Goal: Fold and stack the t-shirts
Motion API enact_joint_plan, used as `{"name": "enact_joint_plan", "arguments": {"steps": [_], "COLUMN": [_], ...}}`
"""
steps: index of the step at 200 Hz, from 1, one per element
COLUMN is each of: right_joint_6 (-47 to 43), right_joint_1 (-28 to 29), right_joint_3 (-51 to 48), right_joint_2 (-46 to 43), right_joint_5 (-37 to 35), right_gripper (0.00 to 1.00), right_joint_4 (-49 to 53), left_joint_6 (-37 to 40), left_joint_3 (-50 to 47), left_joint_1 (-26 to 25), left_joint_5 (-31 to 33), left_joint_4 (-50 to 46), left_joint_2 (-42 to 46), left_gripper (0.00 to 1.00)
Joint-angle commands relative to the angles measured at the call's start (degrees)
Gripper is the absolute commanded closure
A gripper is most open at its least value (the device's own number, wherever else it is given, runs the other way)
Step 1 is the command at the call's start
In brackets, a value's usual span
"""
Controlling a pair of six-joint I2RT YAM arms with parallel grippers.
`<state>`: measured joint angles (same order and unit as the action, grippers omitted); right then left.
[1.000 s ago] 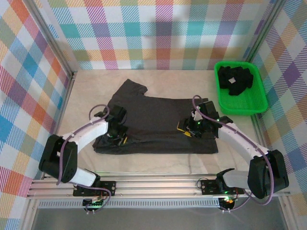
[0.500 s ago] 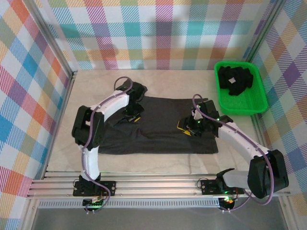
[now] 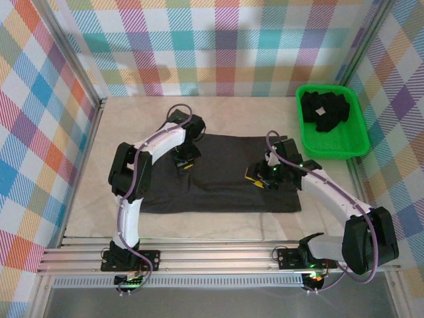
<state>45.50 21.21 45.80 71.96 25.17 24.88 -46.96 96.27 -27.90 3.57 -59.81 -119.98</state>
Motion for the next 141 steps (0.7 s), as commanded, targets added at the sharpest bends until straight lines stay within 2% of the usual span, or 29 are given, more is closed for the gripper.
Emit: {"name": "enact_joint_plan", "arguments": {"steps": [1,37,52,57,66,70,78,105,124,141], "right_joint_6": [0.38,0.89,2.32,2.85,3.63,3.96,4.50,5.48,4.83,4.29], "right_joint_1": [0.23,0.23,0.28,0.16,-0.01,-0.12,-0.45,-2.81,-4.34,-5.96], "right_joint_3": [-0.36,-0.35,-1.55,-2.18,-3.21,-3.68,-4.55,-7.60,-8.43,-8.62], "right_joint_2": [-0.07,-0.82,-2.46,-3.10,-4.19,-4.52,-5.07,-6.03,-5.40,-3.88], "right_joint_5": [0.64,-4.28,-8.07,-9.09,-10.79,-11.49,-12.70,-14.61,-16.16,-17.00], "right_gripper": [0.61,0.64,0.66,0.67,0.68,0.69,0.71,0.75,0.78,0.80], "right_joint_4": [-0.28,2.60,3.80,4.03,4.35,4.47,5.03,5.71,6.76,7.24], "left_joint_6": [1.62,3.93,4.64,4.68,4.51,4.42,4.09,1.31,-1.82,-3.93], "left_joint_3": [0.68,0.97,1.33,1.38,0.93,0.69,0.37,-7.82,-18.84,-29.14], "left_joint_1": [-0.38,-0.74,-0.71,-0.75,-0.75,-0.74,-0.75,0.75,4.31,8.90], "left_joint_5": [-2.05,-4.64,-3.48,-2.74,-1.17,-0.37,1.47,3.59,0.92,-2.57], "left_joint_4": [2.97,7.13,6.70,6.33,6.09,5.88,4.94,3.14,3.07,4.32], "left_joint_2": [-0.31,-0.15,0.07,0.45,1.85,2.67,4.52,14.34,22.14,27.95], "left_gripper": [1.00,0.97,0.90,0.81,0.55,0.46,0.39,0.38,0.42,0.50]}}
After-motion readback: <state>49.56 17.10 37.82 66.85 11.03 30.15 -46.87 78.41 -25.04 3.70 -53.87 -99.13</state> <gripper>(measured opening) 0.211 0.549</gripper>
